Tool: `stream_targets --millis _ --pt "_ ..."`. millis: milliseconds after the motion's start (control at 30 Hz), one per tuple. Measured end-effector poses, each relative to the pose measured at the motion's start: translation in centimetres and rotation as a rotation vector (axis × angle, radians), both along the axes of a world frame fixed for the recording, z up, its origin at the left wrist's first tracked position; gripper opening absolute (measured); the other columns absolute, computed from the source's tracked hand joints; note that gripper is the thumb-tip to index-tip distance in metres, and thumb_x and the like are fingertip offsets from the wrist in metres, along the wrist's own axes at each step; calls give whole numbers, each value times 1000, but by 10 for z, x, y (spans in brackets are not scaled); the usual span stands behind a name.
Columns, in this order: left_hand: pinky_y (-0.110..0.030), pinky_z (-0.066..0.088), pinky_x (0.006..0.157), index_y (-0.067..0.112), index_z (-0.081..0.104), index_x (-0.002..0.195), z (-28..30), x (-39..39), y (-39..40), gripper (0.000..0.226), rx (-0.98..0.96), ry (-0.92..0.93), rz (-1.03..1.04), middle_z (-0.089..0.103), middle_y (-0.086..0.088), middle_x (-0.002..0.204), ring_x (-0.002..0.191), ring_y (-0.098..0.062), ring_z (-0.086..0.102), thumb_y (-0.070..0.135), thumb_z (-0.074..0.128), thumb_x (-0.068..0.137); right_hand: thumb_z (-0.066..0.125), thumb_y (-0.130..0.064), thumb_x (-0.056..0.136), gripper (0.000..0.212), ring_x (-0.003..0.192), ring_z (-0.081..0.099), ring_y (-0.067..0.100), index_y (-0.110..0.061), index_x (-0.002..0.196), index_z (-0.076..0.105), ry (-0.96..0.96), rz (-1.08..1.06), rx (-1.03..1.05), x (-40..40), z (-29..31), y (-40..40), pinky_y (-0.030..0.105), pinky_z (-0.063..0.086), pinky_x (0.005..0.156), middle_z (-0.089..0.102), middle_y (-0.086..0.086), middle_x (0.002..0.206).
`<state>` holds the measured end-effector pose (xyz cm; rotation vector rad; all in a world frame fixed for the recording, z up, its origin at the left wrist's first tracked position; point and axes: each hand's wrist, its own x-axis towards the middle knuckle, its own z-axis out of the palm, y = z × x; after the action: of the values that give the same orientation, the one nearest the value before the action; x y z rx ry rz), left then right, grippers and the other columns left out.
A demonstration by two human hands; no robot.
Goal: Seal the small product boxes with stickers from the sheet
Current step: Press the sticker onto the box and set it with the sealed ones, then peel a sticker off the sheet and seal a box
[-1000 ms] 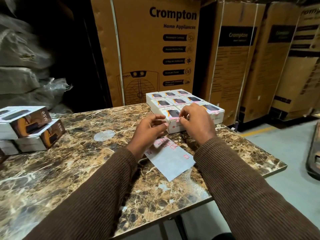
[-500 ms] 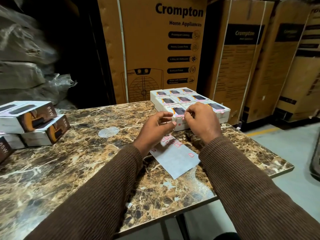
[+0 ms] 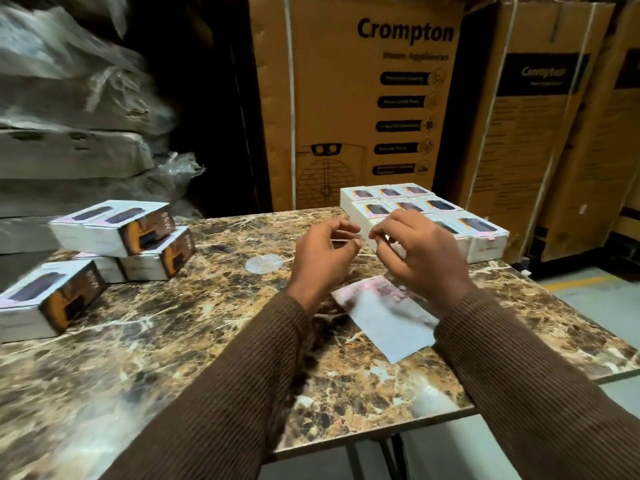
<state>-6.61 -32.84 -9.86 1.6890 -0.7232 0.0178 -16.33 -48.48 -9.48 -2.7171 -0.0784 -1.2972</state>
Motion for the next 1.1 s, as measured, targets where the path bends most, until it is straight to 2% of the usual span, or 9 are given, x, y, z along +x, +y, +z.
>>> stream_targets --millis 100,333,500,600,700,767,867,967,1100 --pt "-39 63 91 26 76 103 8 -3 47 17 9 -52 93 77 10 102 99 -7 73 10 74 96 57 -24 98 17 86 61 23 -16 100 72 14 118 -85 2 11 33 43 51 64 65 0 96" --pt "-52 62 91 35 79 96 3 16 198 37 98 -79 266 79 9 99 97 -15 76 4 57 96 59 -26 99 16 82 60 12 -20 101 74 139 427 24 23 18 141 39 54 69 66 -7 90" --pt "-48 63 86 46 79 91 10 33 304 27 122 -183 502 80 12 92 87 -17 76 20 71 89 61 -19 96 18 86 63 8 -19 104 77 179 606 118 50 10 241 33 55 77 73 -5 96" --pt "-48 61 95 49 79 89 10 66 361 18 142 -174 628 80 14 94 93 -12 76 36 69 81 61 -18 95 20 87 68 12 -19 103 79 242 656 228 76 11 297 39 60 78 77 -2 97" --pt "-38 60 94 54 78 81 7 100 402 26 173 -76 692 78 21 82 89 -10 74 29 72 82 68 -17 89 19 90 71 19 -18 103 81 379 624 371 120 5 339 40 59 82 79 2 97" --pt "-33 53 87 55 78 79 3 119 421 36 231 2 700 78 20 83 90 -11 71 21 76 88 70 -18 89 28 99 71 20 -20 115 79 497 601 443 143 -1 359 38 58 90 79 3 107" --pt "-40 53 88 33 83 91 -2 134 433 24 197 157 567 80 -9 104 91 -21 68 14 71 96 68 -21 97 33 109 68 21 -24 130 73 577 585 499 161 -8 376 30 53 93 76 6 119" --pt "-42 54 89 20 82 99 -5 135 430 15 173 185 488 80 -7 106 97 -22 71 12 69 97 64 -25 101 30 110 67 21 -25 131 72 575 593 554 170 -13 383 29 51 91 75 5 121" --pt "-55 56 98 26 83 102 -11 129 426 17 153 134 503 81 -5 100 97 -24 73 20 75 89 66 -32 100 23 106 68 22 -22 119 75 537 556 579 173 -15 383 32 55 87 76 6 114"
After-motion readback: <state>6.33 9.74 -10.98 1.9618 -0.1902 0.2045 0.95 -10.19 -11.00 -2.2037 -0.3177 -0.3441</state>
